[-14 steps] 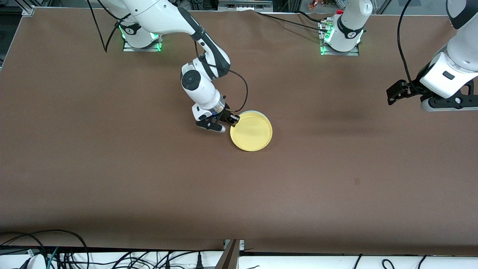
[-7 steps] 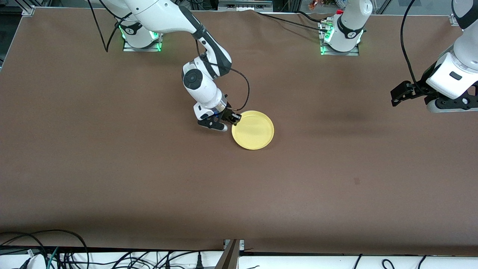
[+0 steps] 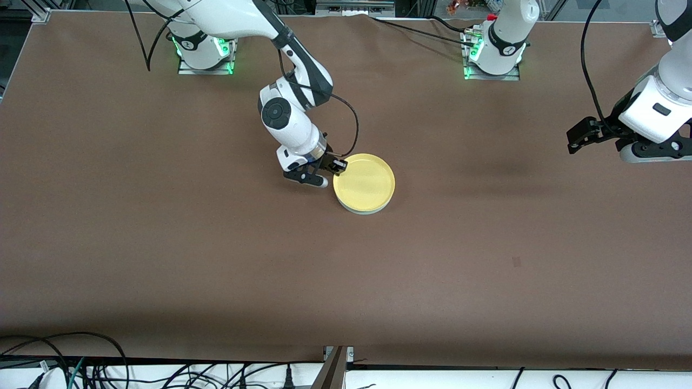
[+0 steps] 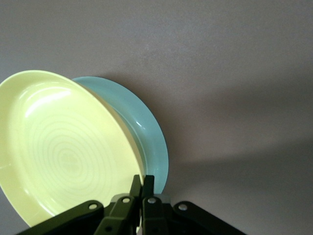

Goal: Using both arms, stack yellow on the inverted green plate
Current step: 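Lower the yellow plate onto the green plate and open the right gripper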

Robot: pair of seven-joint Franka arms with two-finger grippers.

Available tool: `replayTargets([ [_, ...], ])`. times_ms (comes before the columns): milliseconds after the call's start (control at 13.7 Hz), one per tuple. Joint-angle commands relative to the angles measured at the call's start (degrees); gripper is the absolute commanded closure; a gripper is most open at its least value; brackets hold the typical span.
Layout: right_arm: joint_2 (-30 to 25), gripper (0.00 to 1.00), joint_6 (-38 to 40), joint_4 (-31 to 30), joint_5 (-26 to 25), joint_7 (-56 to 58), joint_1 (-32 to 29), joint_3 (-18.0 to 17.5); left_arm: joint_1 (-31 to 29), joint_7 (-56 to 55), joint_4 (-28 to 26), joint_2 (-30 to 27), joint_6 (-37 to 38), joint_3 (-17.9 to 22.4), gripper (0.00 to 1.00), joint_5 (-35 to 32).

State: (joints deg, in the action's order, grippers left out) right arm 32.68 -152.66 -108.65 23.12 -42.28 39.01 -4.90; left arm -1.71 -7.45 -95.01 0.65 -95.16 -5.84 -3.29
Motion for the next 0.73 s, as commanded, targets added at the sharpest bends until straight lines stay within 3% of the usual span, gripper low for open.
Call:
replayTargets([
  [0, -0.25, 1.0, 0.52, -0.42, 0.18, -0.17, 0.72, 0.59, -0.66, 1.57, 1.76, 0.76, 1.38, -0.39, 0.0, 1.62],
  [146, -0.25, 1.0, 0.52, -0.42, 0.18, -0.25, 0.72, 0.59, -0.66, 1.57, 1.85, 0.76, 1.38, -0.57, 0.0, 1.62],
  [218, -0.25, 0.6, 0.52, -0.33, 0.18, -0.25, 0.63, 0.59, -0.66, 1.57, 1.85, 0.76, 1.38, -0.57, 0.0, 1.62],
  [291, -0.34, 0.01, 0.43, -0.33, 0.18, -0.17, 0.63, 0.68, -0.66, 1.57, 1.85, 0.76, 1.47, -0.57, 0.0, 1.62],
  [510, -0.95, 0.0, 2.44, 2.21, 0.18, 0.1, 0.28, 1.38, -0.66, 1.57, 1.85, 0.76, 1.65, -0.57, 0.0, 1.62],
  [655, -2.79, 0.0, 10.31, 5.28, -1.39, 0.88, 0.46, 4.97, -0.66, 1.57, 1.85, 0.67, 1.65, -0.57, 0.0, 1.62],
])
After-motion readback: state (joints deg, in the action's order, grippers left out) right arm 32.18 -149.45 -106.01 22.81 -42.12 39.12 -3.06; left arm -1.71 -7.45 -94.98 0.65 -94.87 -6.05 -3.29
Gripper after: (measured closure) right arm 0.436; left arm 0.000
